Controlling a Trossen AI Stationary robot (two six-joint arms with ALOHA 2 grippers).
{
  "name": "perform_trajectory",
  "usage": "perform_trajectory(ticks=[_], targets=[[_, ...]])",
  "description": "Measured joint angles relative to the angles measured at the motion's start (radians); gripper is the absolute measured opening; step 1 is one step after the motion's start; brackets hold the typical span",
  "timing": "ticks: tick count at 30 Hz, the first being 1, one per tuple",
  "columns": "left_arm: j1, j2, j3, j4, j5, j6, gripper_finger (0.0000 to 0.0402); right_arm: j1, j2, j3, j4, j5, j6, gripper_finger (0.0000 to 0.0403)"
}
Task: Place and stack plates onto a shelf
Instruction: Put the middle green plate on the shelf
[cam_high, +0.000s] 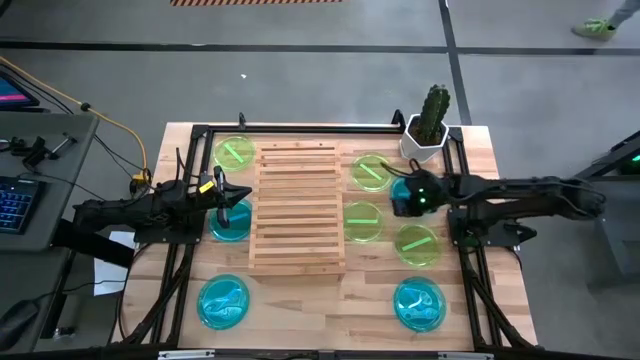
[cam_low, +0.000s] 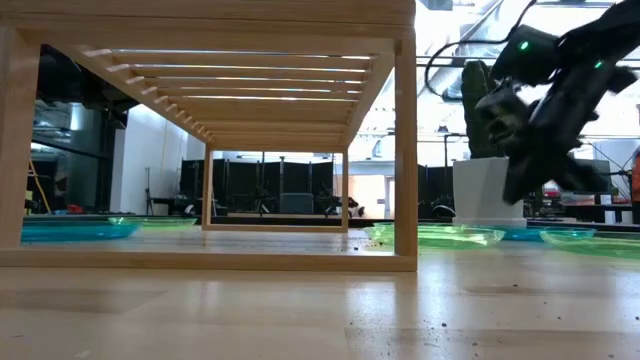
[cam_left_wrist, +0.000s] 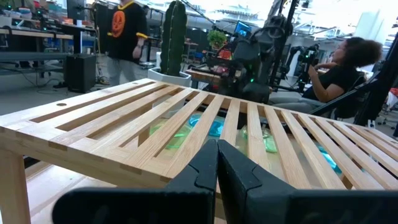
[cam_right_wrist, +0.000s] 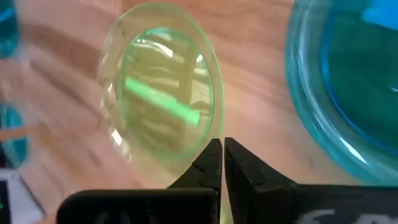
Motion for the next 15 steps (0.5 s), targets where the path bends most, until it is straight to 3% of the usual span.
perform_trajectory(ticks=[4, 6, 10, 15], targets=[[0.0, 0.0, 0.0, 0.0, 0.0, 0.0, 0.0, 0.0, -0.13, 0.068, -0.239, -0.011, -0.056, 0.0], [0.0, 0.0, 0.0, 0.0, 0.0, 0.0, 0.0, 0.0, -0.171, 0.087, -0.28, -0.038, -0.069, 0.0], [0.0, 0.0, 0.0, 0.0, 0.0, 0.0, 0.0, 0.02, -0.228, 0.108, -0.11, -0.114, -0.04, 0.0], [0.0, 0.0, 0.0, 0.0, 0.0, 0.0, 0.0, 0.052, -0.252, 0.109, 0.17, -0.118, 0.005, 0.0]])
